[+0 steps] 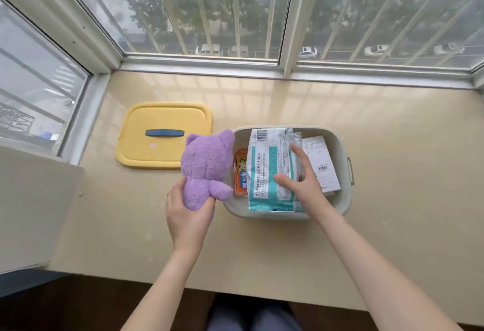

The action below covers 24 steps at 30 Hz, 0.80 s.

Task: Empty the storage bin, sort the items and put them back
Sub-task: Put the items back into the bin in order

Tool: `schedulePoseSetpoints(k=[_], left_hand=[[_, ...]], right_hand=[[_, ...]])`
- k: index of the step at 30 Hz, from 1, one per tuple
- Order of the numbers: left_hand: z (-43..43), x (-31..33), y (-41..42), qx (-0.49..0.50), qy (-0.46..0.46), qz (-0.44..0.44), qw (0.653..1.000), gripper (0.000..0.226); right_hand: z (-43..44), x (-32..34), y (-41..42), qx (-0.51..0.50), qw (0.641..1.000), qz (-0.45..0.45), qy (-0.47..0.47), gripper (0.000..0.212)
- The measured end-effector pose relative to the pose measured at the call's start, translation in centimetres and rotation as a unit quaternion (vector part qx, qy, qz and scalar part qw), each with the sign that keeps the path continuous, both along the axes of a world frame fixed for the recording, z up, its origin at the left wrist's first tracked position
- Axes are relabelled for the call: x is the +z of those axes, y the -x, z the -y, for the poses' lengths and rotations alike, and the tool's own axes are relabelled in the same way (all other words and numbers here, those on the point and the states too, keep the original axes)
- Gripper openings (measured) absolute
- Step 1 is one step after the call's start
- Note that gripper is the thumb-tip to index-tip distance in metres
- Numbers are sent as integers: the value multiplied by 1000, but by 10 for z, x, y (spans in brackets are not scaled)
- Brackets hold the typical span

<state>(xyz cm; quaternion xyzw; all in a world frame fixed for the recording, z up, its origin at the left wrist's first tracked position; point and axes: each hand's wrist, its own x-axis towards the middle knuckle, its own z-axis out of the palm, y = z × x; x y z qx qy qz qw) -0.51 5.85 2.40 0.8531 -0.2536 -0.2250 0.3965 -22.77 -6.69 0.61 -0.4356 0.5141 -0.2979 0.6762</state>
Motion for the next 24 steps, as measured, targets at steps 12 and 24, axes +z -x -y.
schedulePoseSetpoints(k=[12,24], left_hand=[[8,-45,-8,52,38,-46,997,70],[-6,-54,-9,53,37,-47,997,71]], right_hand=[[25,-99,-39,79,994,-70,-31,89],[22,-116,-48,110,986,-117,-36,80]])
